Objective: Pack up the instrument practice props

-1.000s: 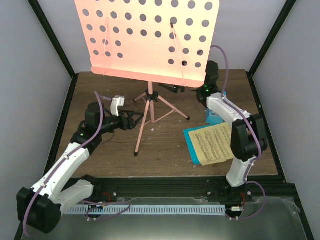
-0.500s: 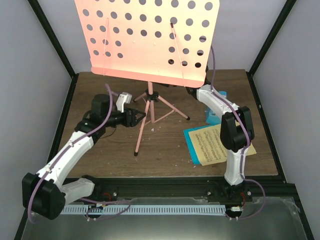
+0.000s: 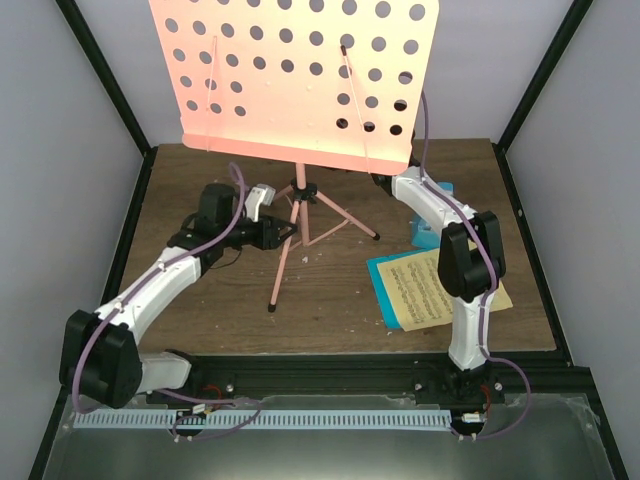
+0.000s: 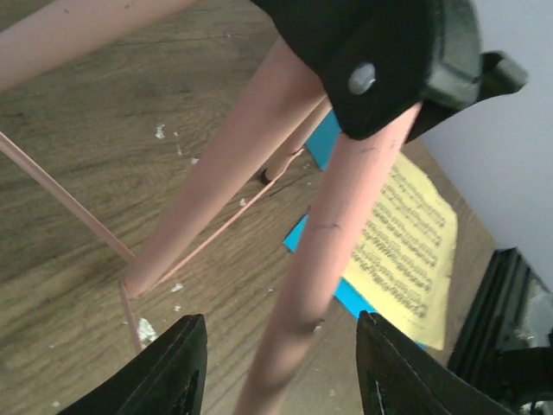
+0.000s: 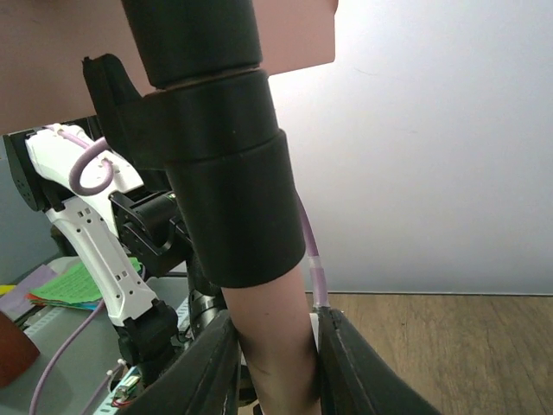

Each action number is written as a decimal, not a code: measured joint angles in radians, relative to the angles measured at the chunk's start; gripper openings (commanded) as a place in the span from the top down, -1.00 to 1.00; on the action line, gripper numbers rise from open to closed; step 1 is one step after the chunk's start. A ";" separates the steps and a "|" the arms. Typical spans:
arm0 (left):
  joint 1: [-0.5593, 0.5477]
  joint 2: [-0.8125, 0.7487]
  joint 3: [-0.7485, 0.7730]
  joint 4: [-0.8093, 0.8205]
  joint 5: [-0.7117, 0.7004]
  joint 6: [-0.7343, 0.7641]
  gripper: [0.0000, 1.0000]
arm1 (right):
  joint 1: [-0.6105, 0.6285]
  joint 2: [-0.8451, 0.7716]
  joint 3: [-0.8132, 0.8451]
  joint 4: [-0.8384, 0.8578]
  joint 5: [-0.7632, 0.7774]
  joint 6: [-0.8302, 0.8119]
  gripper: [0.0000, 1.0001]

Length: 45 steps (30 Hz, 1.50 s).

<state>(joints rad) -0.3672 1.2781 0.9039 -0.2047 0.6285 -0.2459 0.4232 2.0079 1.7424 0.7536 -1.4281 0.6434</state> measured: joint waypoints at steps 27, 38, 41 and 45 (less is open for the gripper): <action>-0.105 -0.013 -0.076 0.068 -0.249 0.138 0.63 | 0.019 0.001 0.003 -0.042 0.010 -0.079 0.85; -0.130 -0.045 -0.112 0.106 -0.274 0.183 1.00 | 0.029 -0.019 -0.042 -0.008 0.042 -0.089 0.99; -0.142 -0.092 -0.147 0.112 -0.290 0.188 1.00 | 0.040 -0.052 -0.088 -0.001 0.056 -0.096 0.99; -0.158 -0.166 -0.189 0.115 -0.302 0.198 1.00 | 0.062 -0.103 -0.159 -0.002 0.069 -0.118 0.99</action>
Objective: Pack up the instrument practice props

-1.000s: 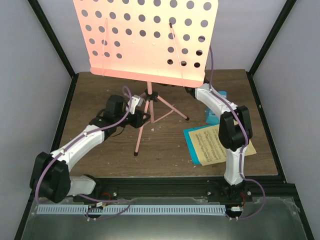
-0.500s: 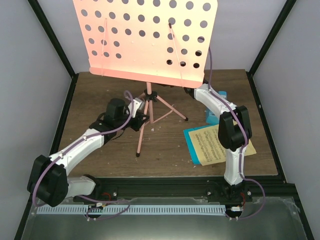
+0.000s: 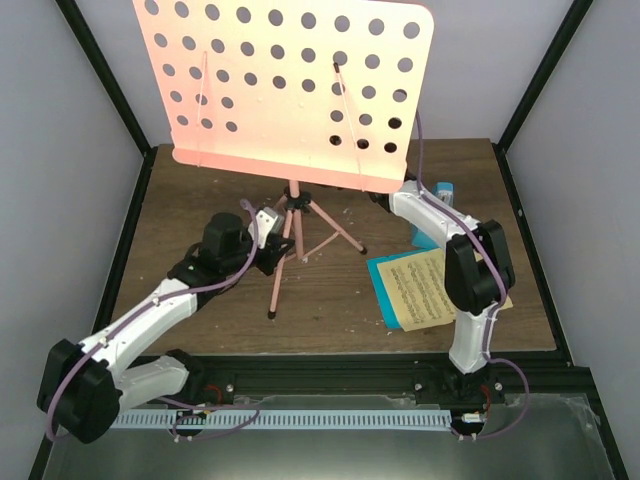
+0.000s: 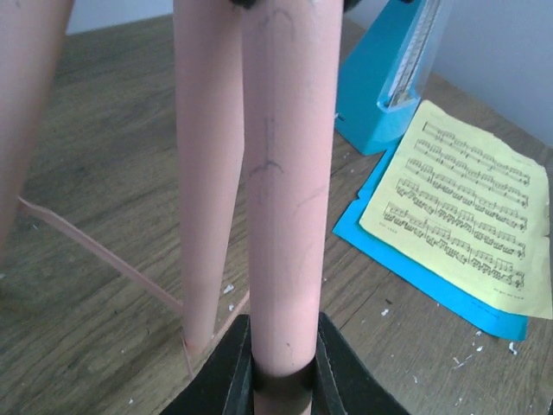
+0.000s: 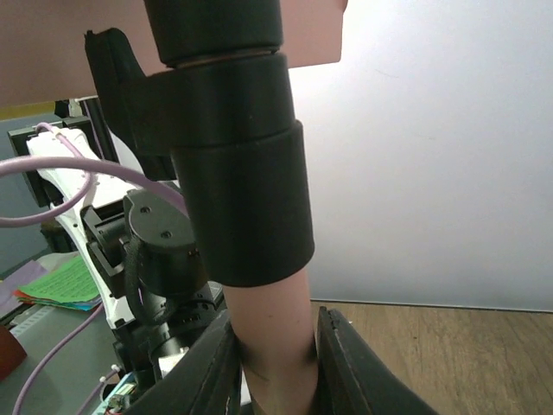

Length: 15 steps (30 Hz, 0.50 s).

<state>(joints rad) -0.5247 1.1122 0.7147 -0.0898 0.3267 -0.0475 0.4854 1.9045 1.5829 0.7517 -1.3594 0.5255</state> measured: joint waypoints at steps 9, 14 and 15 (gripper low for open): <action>-0.018 -0.116 -0.008 0.045 -0.014 0.004 1.00 | 0.030 -0.072 -0.095 -0.074 0.055 -0.037 0.99; -0.026 -0.151 -0.019 0.035 -0.031 0.000 1.00 | 0.038 -0.111 -0.137 -0.157 0.105 -0.063 0.99; -0.029 -0.154 -0.026 0.037 -0.034 0.000 1.00 | 0.042 -0.119 -0.145 -0.172 0.115 -0.077 0.99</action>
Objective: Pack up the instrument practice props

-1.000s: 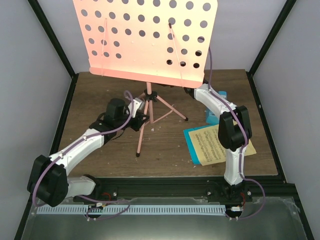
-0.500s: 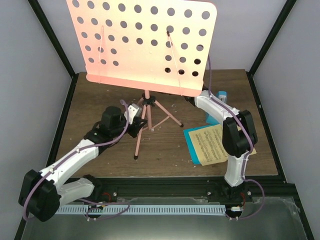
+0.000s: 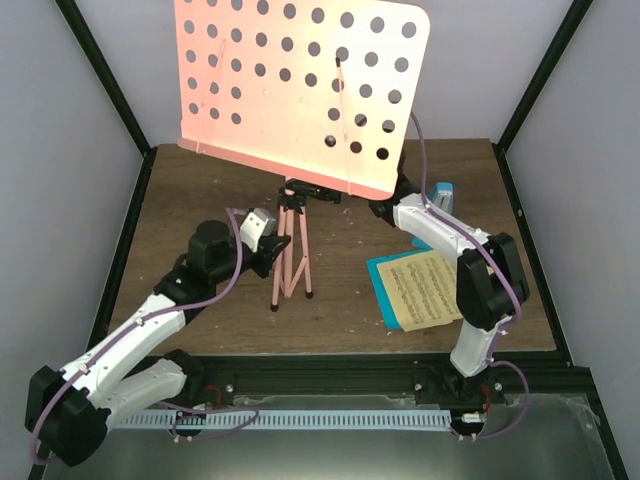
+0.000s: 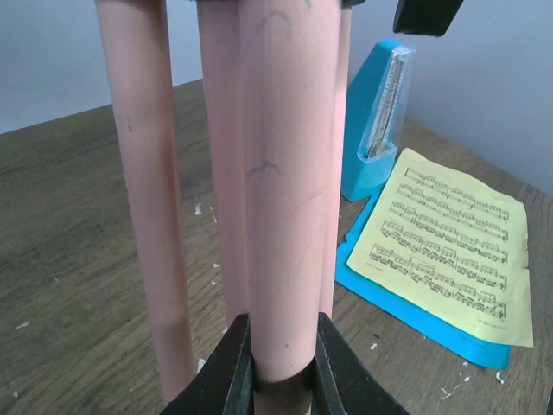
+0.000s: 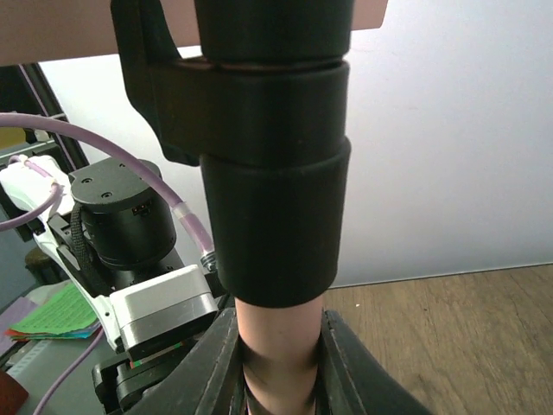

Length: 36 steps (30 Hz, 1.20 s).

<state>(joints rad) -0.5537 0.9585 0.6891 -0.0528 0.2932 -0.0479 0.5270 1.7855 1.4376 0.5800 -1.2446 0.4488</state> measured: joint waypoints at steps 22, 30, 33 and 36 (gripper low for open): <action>-0.269 -0.042 -0.191 0.281 -0.331 0.003 1.00 | 0.050 -0.195 -0.212 -0.027 0.087 -0.161 0.99; -0.298 -0.036 -0.218 0.329 -0.338 0.042 1.00 | 0.052 -0.294 -0.354 0.051 0.165 -0.171 0.78; -0.311 -0.047 -0.235 0.346 -0.345 0.051 1.00 | 0.059 -0.306 -0.376 0.076 0.172 -0.167 0.61; -0.322 -0.056 -0.253 0.360 -0.355 0.053 1.00 | 0.068 -0.306 -0.380 0.085 0.173 -0.163 0.50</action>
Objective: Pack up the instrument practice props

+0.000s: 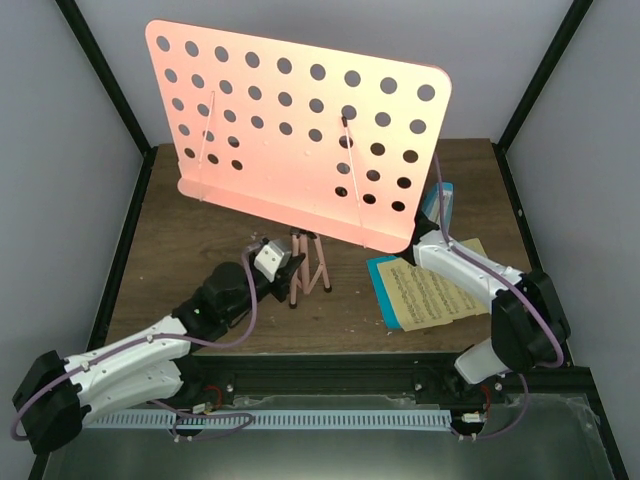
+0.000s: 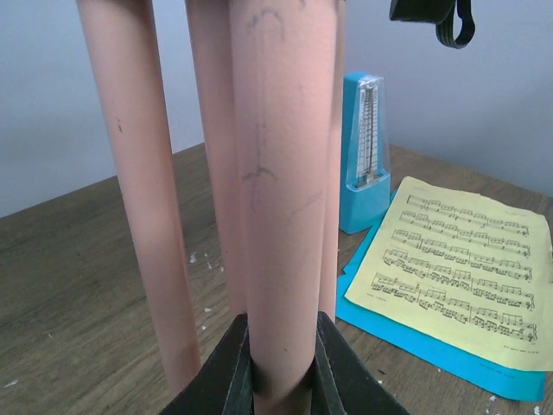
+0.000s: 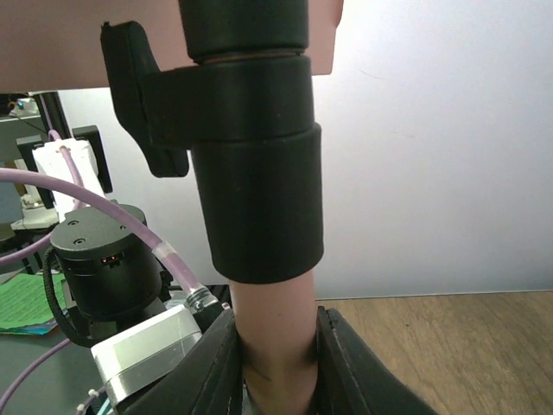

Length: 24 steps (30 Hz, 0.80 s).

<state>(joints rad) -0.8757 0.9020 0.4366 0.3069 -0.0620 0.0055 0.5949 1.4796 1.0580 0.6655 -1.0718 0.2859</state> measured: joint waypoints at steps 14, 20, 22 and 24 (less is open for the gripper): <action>-0.055 0.011 -0.008 0.026 -0.035 0.042 1.00 | 0.029 -0.004 0.004 0.014 0.004 0.086 0.01; -0.055 0.011 -0.008 0.025 -0.036 0.041 1.00 | 0.026 -0.005 0.014 0.003 0.007 0.090 -0.01; -0.055 0.011 -0.008 0.024 -0.036 0.040 1.00 | 0.024 -0.005 0.016 -0.004 0.006 0.089 -0.01; -0.055 0.011 -0.007 0.024 -0.037 0.039 1.00 | 0.024 -0.005 0.026 -0.023 0.005 0.089 -0.02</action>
<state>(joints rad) -0.9302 0.9127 0.4294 0.3309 -0.0990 0.0444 0.6186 1.4742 1.0840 0.6430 -1.0664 0.3744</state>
